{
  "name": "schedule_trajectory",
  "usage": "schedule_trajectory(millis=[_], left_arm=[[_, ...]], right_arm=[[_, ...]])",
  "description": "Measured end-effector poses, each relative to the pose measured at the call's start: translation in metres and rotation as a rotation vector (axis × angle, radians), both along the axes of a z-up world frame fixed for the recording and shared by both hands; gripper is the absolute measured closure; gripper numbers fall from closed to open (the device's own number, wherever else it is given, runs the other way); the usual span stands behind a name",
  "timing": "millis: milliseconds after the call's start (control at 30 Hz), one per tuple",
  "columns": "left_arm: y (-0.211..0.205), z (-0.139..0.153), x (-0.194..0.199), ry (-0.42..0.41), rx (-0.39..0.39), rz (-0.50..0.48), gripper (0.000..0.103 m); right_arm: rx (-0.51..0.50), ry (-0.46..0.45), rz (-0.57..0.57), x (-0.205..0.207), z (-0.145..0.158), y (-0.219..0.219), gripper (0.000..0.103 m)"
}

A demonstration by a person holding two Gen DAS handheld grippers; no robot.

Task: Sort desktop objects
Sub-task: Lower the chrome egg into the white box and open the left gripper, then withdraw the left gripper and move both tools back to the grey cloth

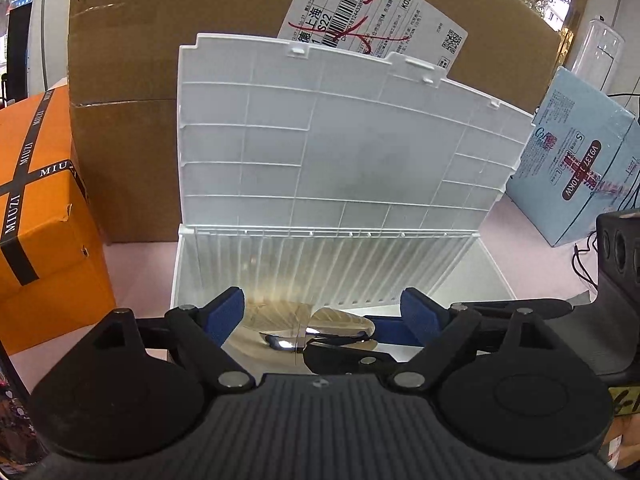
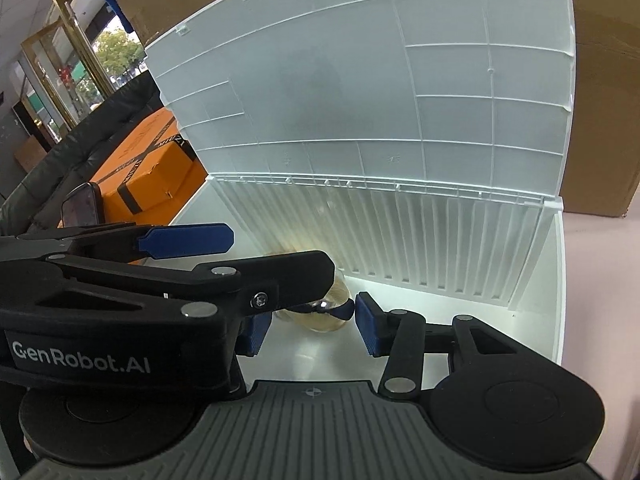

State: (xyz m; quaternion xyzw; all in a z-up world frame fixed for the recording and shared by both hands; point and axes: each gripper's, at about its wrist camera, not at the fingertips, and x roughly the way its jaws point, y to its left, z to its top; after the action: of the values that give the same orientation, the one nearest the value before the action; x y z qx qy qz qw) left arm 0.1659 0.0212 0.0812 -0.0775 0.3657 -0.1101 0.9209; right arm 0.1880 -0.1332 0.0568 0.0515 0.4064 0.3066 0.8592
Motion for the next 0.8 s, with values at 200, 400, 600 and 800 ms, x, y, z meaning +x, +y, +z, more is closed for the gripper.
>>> schedule_trajectory(millis=[200,400,600,800], left_arm=[[0.001,0.009,-0.011,-0.067,-0.038,-0.012,0.0],[-0.008,0.02,-0.031,-0.195,-0.036,-0.066,0.0],[-0.001,0.029,-0.039,-0.263,-0.08,-0.048,0.0],[-0.001,0.021,-0.03,-0.216,-0.099,0.011,0.0]], right_arm=[[0.009,-0.34,-0.008,-0.048,0.018,-0.004,0.005],[-0.066,-0.7,-0.075,-0.095,0.02,-0.003,0.001],[0.075,-0.639,-0.137,-0.087,0.028,-0.036,0.0],[0.074,-0.613,-0.165,-0.082,0.018,-0.035,0.0]])
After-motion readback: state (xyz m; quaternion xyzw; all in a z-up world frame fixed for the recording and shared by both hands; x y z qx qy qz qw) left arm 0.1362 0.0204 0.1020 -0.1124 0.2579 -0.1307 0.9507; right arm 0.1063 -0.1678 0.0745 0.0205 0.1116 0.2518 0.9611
